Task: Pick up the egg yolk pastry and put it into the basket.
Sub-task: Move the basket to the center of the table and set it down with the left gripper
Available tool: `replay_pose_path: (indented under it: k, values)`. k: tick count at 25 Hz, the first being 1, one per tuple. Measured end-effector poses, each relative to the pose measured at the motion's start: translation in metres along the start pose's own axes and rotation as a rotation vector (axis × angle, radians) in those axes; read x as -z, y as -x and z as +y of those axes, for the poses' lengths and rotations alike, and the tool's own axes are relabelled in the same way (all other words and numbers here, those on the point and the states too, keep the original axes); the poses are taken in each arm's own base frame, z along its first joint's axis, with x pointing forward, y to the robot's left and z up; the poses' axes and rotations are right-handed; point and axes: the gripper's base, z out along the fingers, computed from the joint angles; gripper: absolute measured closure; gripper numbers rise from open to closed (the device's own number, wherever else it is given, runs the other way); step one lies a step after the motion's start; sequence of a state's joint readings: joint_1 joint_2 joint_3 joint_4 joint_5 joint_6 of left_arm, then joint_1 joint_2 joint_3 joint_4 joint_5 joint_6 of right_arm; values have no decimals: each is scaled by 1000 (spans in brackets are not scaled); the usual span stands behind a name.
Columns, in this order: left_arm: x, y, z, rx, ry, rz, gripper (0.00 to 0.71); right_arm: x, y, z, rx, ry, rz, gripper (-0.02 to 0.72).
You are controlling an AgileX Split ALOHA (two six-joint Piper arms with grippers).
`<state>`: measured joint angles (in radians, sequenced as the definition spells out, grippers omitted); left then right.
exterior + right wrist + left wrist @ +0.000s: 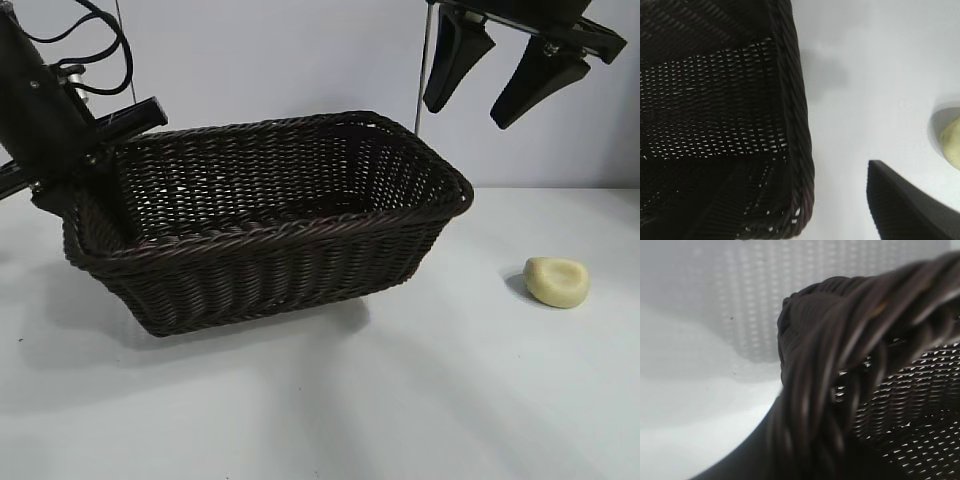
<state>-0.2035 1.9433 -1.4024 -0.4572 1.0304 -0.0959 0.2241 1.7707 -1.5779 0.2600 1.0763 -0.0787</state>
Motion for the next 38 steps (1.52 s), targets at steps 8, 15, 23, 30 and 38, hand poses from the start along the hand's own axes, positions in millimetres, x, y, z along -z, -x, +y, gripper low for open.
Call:
replay_pose_path:
  k: [8, 15, 23, 30, 38]
  values:
    - [2, 18, -8, -171, 9, 47, 609, 0, 0, 0, 0, 0, 2, 208]
    - [1, 22, -9, -205, 6, 31, 609, 0, 0, 0, 0, 1, 2, 208]
    - [-15, 26, -6, -241, 15, 54, 609, 0, 0, 0, 0, 1, 2, 208]
    - [-42, 28, -8, -281, 33, 76, 609, 0, 0, 0, -1, 1, 1, 208]
    - [-61, 31, 0, -260, 41, 106, 609, 0, 0, 0, -1, 1, 1, 208]
